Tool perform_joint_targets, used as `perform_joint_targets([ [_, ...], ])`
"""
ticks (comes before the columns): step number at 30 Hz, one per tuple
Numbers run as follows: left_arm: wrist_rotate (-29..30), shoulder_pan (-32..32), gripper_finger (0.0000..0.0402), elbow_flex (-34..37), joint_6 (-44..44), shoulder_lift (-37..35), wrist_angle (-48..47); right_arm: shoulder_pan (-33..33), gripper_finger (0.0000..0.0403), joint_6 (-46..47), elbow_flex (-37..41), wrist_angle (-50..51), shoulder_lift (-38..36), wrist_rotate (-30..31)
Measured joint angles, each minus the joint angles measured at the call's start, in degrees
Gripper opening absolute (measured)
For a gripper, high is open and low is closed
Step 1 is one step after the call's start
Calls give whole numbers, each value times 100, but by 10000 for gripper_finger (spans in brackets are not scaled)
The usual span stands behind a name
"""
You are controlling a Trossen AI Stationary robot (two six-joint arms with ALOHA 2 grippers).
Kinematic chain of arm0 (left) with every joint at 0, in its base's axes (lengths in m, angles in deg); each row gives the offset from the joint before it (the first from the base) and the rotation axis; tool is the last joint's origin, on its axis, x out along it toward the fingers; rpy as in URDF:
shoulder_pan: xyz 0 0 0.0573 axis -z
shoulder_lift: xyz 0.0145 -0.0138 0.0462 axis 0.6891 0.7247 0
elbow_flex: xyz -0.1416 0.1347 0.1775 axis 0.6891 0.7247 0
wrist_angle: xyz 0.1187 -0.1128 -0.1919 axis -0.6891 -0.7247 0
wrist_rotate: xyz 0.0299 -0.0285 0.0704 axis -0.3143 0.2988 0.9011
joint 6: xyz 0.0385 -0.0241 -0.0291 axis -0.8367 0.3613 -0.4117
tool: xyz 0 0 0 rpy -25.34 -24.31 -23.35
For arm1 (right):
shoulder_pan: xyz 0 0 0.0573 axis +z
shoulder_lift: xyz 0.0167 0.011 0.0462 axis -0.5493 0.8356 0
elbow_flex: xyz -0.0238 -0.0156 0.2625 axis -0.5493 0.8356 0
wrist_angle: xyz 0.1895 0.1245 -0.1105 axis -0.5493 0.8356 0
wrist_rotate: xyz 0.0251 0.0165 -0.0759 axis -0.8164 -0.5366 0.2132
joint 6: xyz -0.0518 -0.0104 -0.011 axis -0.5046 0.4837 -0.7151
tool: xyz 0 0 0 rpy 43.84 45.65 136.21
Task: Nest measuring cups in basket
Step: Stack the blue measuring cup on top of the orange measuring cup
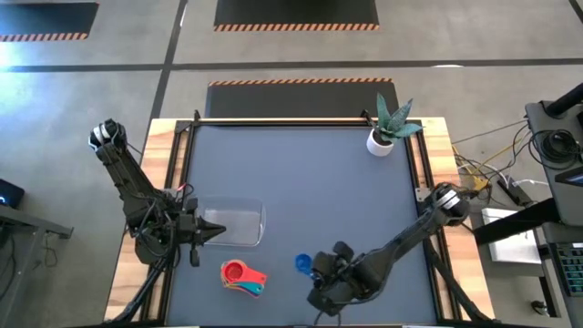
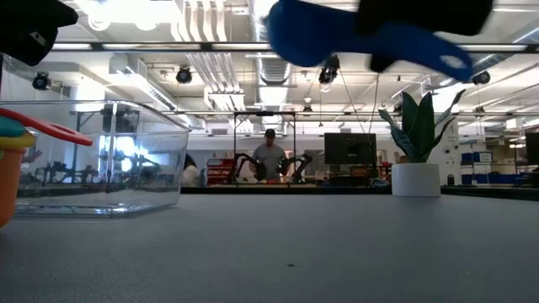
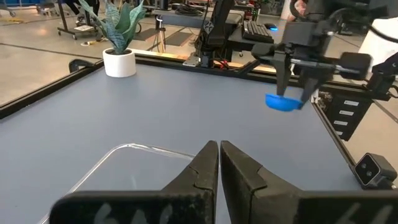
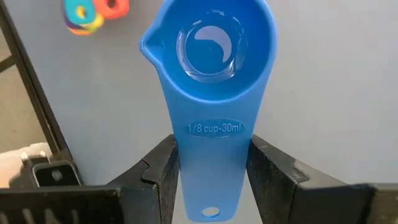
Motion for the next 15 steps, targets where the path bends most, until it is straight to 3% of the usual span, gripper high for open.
perform_joint_targets([
  [15,-2,2,0,1,-2,-4,-20,-589,146,-2028,-3374,44,2094,-778],
])
